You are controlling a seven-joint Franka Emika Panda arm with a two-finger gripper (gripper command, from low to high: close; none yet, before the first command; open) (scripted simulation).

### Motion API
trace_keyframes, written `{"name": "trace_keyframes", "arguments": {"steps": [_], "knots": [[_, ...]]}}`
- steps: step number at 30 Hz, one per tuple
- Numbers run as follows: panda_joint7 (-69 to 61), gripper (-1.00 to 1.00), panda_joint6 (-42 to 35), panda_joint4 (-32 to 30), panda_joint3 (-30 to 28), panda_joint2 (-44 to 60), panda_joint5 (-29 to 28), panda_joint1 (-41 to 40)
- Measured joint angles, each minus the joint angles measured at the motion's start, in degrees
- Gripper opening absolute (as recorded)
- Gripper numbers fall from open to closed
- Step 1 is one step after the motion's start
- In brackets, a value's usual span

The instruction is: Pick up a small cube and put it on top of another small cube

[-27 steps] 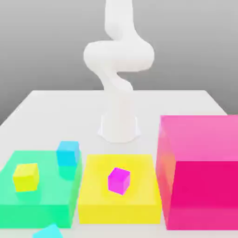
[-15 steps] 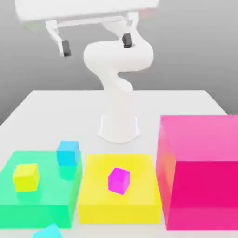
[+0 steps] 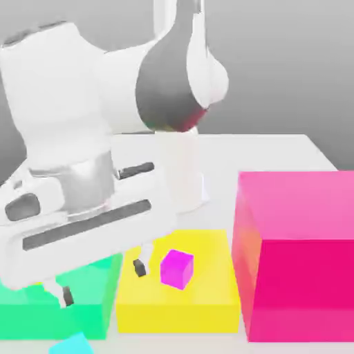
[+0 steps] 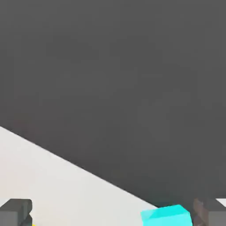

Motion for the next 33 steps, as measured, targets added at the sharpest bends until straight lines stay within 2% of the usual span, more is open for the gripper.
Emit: {"name": "trace_keyframes", "arguments": {"steps": [7,10,11,17,21,29,33], "knots": [[-6.63,0.00,5.46,0.53,-1.30,10.26,-4.74,-1.86],[-9.29,0.00,10.02,1.86,1.29,16.48,-2.31,-4.10],[-9.98,-1.00,11.30,2.26,2.22,18.22,-1.43,-4.87],[-10.33,-1.00,11.80,2.46,2.71,19.08,-0.99,-5.28],[-7.83,-1.00,7.21,0.97,-0.54,12.87,-4.57,-2.78],[0.21,-1.00,0.44,-7.42,-1.00,1.06,-5.44,1.77],[6.04,-1.00,-1.44,-12.28,-0.68,-5.73,-8.07,4.16]]}}
